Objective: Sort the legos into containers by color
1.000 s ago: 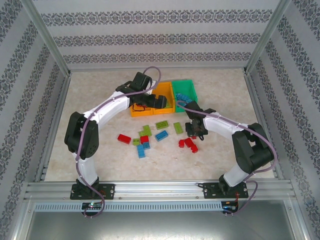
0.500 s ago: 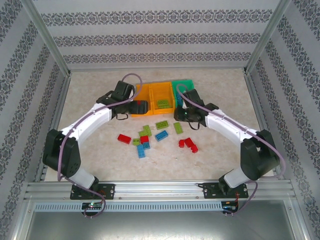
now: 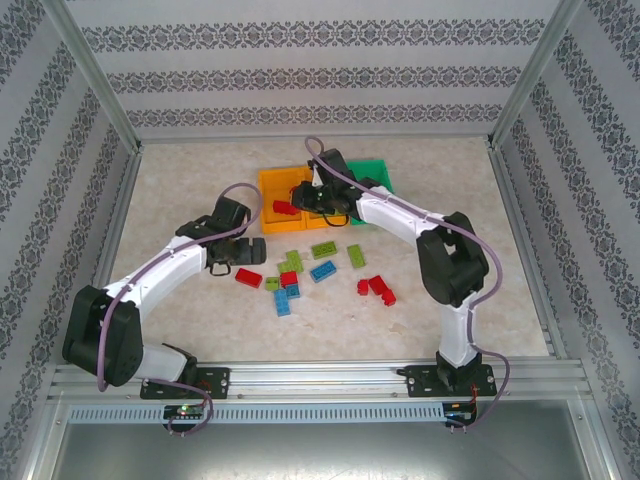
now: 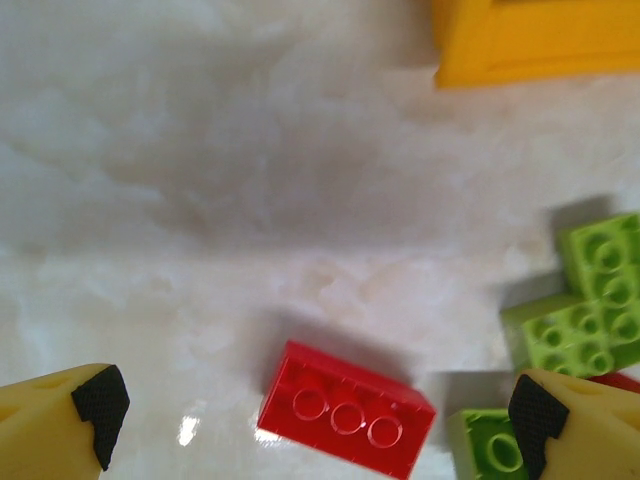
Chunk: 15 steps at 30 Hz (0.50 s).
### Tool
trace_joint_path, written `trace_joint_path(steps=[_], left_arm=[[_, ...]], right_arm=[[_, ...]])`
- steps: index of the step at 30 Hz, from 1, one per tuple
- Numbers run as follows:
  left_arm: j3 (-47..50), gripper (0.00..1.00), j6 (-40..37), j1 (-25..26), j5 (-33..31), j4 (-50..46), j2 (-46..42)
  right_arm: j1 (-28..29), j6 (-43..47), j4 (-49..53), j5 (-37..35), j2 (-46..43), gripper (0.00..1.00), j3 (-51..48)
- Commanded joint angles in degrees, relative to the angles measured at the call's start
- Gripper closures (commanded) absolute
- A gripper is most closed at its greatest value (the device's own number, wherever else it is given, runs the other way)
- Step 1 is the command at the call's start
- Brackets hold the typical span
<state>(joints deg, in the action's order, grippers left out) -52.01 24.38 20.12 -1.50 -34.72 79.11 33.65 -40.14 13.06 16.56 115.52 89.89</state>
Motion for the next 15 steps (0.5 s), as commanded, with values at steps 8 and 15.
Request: trace_joint_path(steps=[8, 15], left_arm=[[5.7, 0.0, 1.4, 1.3, 3.7, -0.9, -2.6], [7.2, 0.0, 1.8, 3.5, 4.1, -0.6, -2.1]], right_arm=[[0.6, -2.5, 3.2, -1.0, 7.3, 0.57, 8.9], [0.3, -3.4, 3.0, -1.4, 8.5, 0.45, 9.9]])
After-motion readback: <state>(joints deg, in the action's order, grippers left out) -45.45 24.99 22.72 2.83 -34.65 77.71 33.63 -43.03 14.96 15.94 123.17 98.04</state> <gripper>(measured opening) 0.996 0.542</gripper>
